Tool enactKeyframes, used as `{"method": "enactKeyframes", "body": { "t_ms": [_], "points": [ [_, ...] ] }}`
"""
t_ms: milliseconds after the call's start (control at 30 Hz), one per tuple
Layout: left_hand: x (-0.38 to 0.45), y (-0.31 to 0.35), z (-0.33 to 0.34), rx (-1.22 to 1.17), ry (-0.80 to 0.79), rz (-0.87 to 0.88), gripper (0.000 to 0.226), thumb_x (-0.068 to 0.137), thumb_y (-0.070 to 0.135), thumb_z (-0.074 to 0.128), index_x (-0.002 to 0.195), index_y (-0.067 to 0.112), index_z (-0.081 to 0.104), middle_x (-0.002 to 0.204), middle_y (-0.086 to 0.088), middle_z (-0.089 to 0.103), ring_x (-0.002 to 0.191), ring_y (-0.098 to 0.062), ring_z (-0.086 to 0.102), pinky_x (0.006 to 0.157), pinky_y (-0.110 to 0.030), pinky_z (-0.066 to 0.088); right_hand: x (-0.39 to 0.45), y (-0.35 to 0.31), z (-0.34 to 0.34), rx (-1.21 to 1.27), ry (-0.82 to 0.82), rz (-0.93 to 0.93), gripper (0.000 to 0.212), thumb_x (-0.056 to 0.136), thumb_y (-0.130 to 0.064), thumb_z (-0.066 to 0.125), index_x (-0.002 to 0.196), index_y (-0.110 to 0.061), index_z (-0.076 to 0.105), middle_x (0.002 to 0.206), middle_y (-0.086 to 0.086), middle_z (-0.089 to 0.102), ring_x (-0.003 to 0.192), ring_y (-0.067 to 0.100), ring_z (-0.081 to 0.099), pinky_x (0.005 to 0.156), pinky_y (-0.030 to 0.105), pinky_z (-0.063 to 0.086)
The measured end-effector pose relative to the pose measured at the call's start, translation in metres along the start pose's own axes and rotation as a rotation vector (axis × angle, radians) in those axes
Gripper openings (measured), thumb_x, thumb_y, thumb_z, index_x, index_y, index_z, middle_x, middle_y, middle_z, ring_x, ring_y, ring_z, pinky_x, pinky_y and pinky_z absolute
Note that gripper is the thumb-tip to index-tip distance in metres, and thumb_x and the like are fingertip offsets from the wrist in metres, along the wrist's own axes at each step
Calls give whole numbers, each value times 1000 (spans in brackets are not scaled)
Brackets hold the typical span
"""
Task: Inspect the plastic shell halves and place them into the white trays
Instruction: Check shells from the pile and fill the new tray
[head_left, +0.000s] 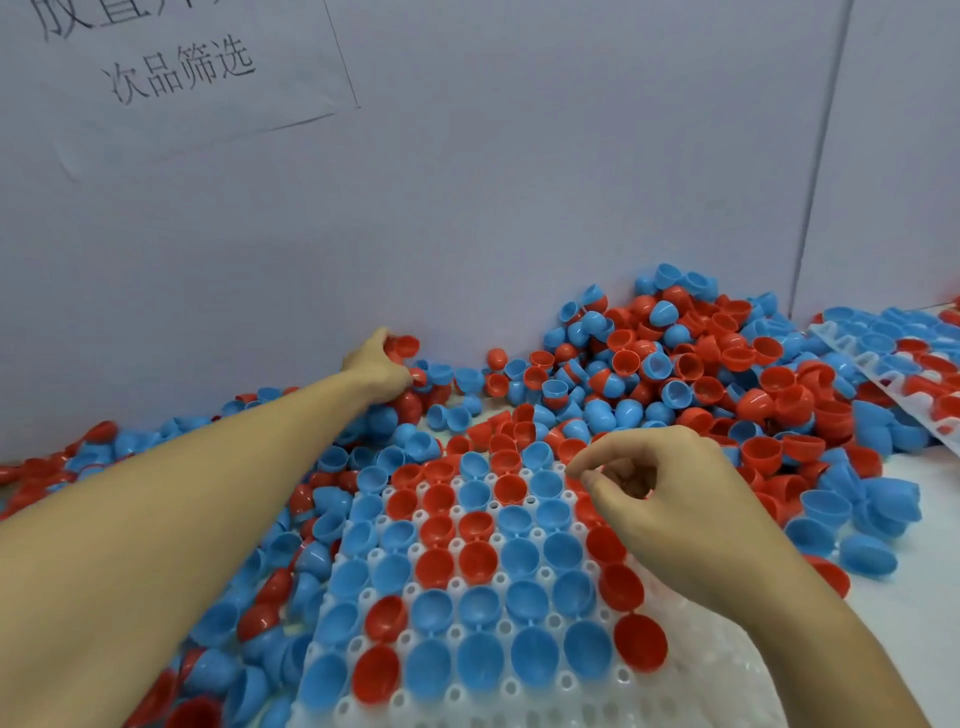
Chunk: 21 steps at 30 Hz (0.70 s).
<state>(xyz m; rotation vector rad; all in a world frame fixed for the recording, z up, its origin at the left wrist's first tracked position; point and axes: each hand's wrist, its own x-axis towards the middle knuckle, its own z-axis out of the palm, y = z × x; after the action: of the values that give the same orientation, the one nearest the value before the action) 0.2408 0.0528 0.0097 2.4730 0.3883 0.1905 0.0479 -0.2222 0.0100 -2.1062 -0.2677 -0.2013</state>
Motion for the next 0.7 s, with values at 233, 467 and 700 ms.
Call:
{"method": "enactKeyframes", "body": {
  "t_ms": [233,467,700],
  "points": [
    [-16,16,-16,478,15,40,75,82,27,71,146,40,34,150,-18,28,141,-43,23,111,-61,27,0,-2,2,-24,2,-4,23,92,-12,64,81,-29,75,58,-16,62,53,1,54,50,11,42],
    [-41,36,42,654,-410,37,95,87,74,51,161,33,8,166,-23,0,149,-49,14,119,-61,22,0,-2,5,-49,-14,-3,23,91,-13,64,81,-30,75,59,-17,62,54,2,54,51,13,44],
    [-31,17,52,427,-150,37,73,92,49,62,154,39,26,162,-14,14,147,-45,14,110,-59,39,1,0,5,-62,-9,-1,23,91,-12,64,81,-29,75,64,-14,64,56,4,54,52,15,46]
  ]
}}
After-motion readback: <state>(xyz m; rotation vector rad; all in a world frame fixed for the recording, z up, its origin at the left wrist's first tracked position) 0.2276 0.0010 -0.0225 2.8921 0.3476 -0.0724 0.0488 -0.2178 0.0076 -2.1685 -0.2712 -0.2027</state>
